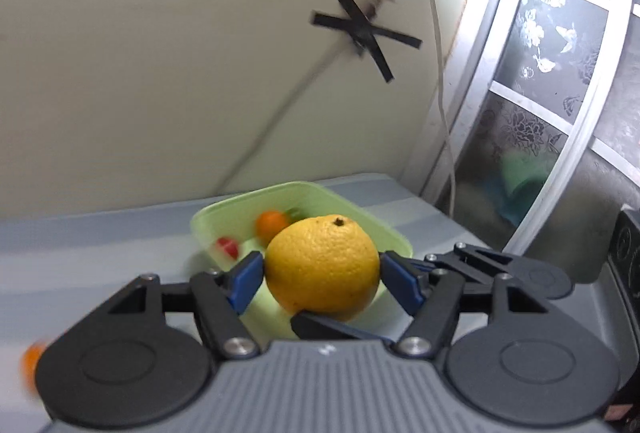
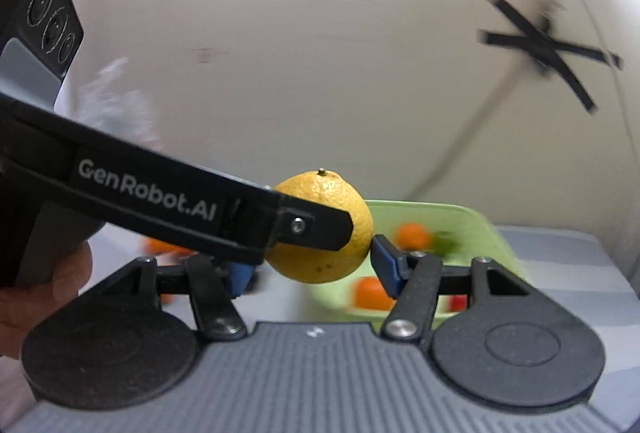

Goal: Organize fruits
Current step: 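Carry the grapefruit with the left gripper and lower it into the basket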

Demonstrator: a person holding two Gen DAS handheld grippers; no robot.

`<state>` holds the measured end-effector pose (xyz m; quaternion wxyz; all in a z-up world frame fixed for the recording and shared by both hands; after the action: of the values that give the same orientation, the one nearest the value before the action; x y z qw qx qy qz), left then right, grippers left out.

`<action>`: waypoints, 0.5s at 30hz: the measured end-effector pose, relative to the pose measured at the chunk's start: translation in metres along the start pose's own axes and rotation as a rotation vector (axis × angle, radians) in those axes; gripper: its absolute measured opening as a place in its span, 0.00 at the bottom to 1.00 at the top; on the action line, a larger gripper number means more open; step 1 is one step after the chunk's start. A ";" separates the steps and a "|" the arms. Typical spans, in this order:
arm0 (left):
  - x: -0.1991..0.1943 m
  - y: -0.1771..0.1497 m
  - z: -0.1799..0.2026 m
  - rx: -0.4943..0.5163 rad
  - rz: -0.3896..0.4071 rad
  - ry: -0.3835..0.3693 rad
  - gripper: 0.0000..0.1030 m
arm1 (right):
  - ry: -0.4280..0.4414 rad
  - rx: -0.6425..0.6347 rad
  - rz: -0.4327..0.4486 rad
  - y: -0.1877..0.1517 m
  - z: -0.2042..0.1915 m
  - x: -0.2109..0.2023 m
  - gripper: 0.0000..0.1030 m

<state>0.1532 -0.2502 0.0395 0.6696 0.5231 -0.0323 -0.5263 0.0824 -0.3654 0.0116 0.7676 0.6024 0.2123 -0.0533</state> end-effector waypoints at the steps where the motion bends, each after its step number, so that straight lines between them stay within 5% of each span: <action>1: 0.017 0.006 0.000 -0.007 -0.018 -0.013 0.64 | -0.014 0.018 -0.016 -0.003 0.015 0.007 0.62; 8: 0.094 0.013 -0.011 -0.099 -0.124 -0.031 0.64 | -0.053 0.051 -0.108 -0.028 0.064 0.045 0.62; 15: 0.099 0.011 -0.015 -0.110 -0.137 -0.027 0.65 | -0.094 0.056 -0.100 -0.035 0.074 0.050 0.63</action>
<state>0.2133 -0.3145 -0.0095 0.6593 0.4793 0.0237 -0.5788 0.1356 -0.4364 -0.0261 0.7559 0.6091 0.2045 -0.1259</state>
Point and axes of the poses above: each gripper's, at about its wrist camera, not at the fingertips, and x roughly the way its jaws point, z to its right, y to its top, the point moved 2 cm from there along x, roughly the way its jaws point, and after that the axes turned 13 degrees about -x, right-handed, at the moved point
